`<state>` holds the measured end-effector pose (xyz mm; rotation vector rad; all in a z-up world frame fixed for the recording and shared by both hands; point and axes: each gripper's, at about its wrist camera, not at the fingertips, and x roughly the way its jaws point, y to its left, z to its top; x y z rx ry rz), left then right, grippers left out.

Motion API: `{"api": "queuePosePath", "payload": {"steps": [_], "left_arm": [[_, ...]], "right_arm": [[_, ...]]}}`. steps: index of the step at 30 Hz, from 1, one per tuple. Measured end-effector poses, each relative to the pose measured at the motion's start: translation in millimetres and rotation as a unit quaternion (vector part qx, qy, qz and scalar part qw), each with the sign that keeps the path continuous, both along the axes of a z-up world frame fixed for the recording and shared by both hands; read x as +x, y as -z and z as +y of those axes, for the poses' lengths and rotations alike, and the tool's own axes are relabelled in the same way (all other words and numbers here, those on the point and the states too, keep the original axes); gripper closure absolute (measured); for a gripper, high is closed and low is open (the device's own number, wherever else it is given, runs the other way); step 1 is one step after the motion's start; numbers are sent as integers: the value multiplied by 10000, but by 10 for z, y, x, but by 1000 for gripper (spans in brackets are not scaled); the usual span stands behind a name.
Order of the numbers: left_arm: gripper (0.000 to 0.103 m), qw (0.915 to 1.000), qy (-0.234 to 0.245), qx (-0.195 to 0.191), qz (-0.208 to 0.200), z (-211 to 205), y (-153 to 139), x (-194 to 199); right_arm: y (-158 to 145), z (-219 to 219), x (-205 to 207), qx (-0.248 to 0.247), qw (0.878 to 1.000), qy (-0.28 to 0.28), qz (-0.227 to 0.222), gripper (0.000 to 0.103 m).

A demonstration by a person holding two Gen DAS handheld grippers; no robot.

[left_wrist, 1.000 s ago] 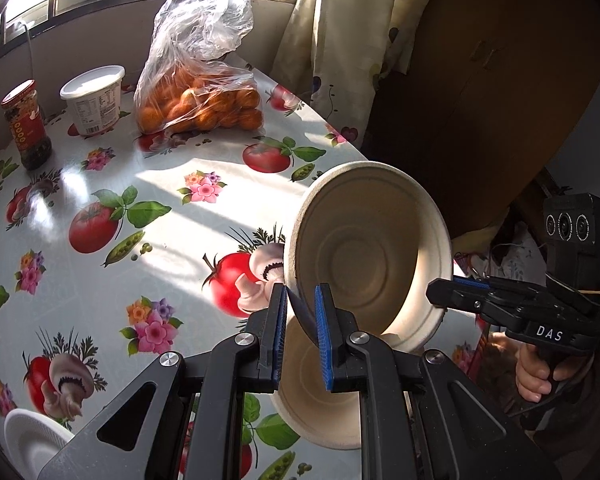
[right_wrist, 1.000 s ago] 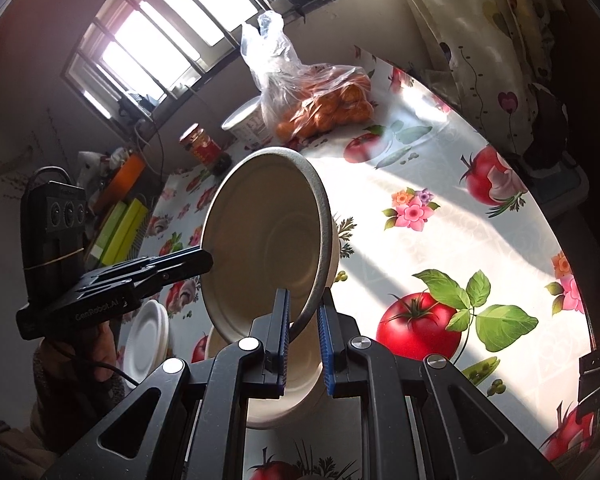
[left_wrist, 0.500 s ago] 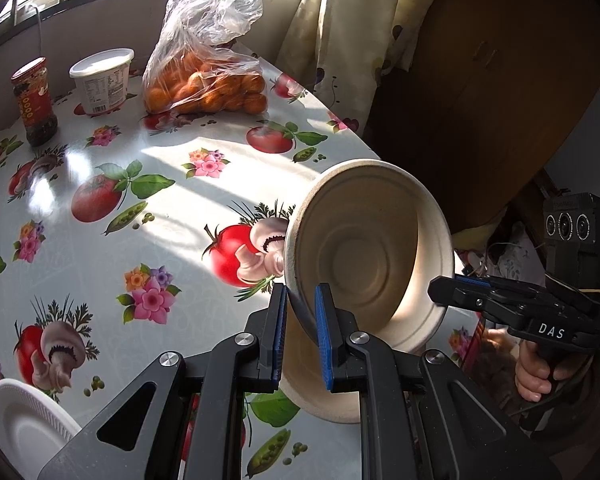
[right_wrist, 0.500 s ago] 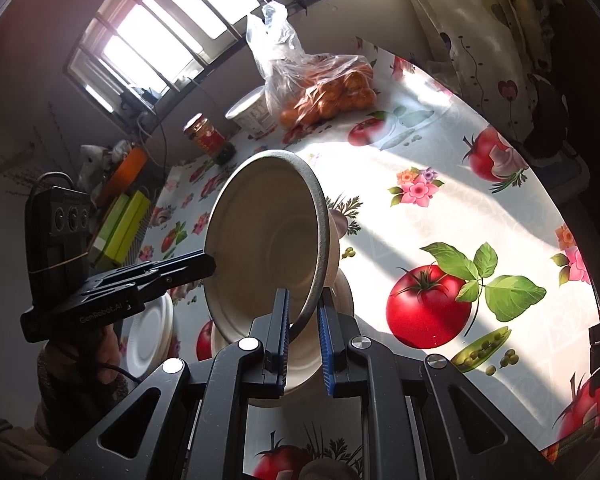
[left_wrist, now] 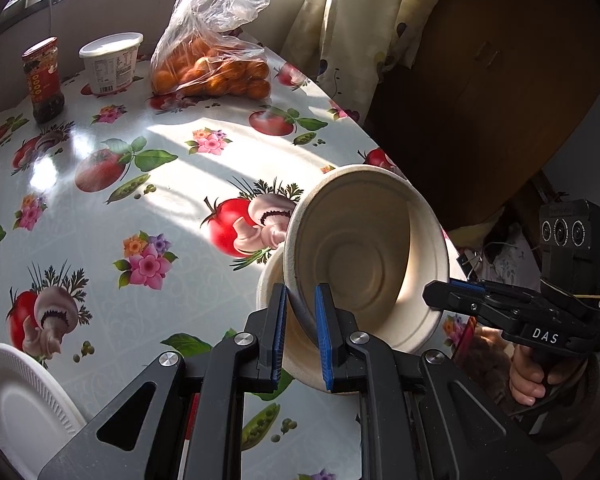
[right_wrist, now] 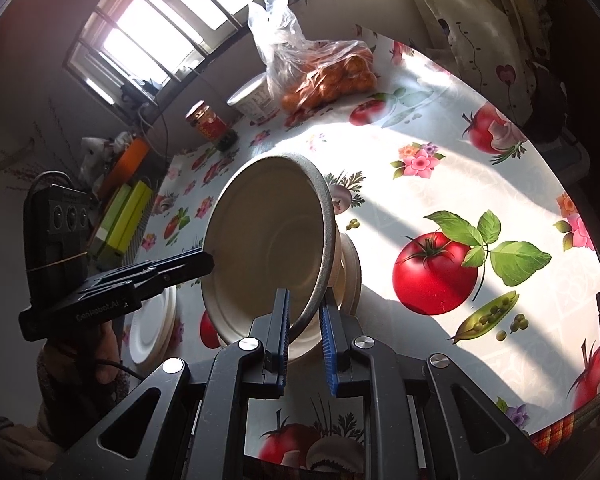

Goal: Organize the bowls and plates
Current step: 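Lift the gripped beige bowl with the left tool over the nested bowls, then lower the held bowl into the nested beige bowls with the left tool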

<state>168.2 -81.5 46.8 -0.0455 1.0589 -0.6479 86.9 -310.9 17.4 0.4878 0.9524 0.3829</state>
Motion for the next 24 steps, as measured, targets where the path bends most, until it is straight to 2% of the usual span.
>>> {"api": "queuePosePath", "payload": {"steps": [24], "left_arm": [[88,9995,-116,127,263,29,137,-108]], "right_arm": [[102,81,-60,-69,9997,-32,237,87]]}}
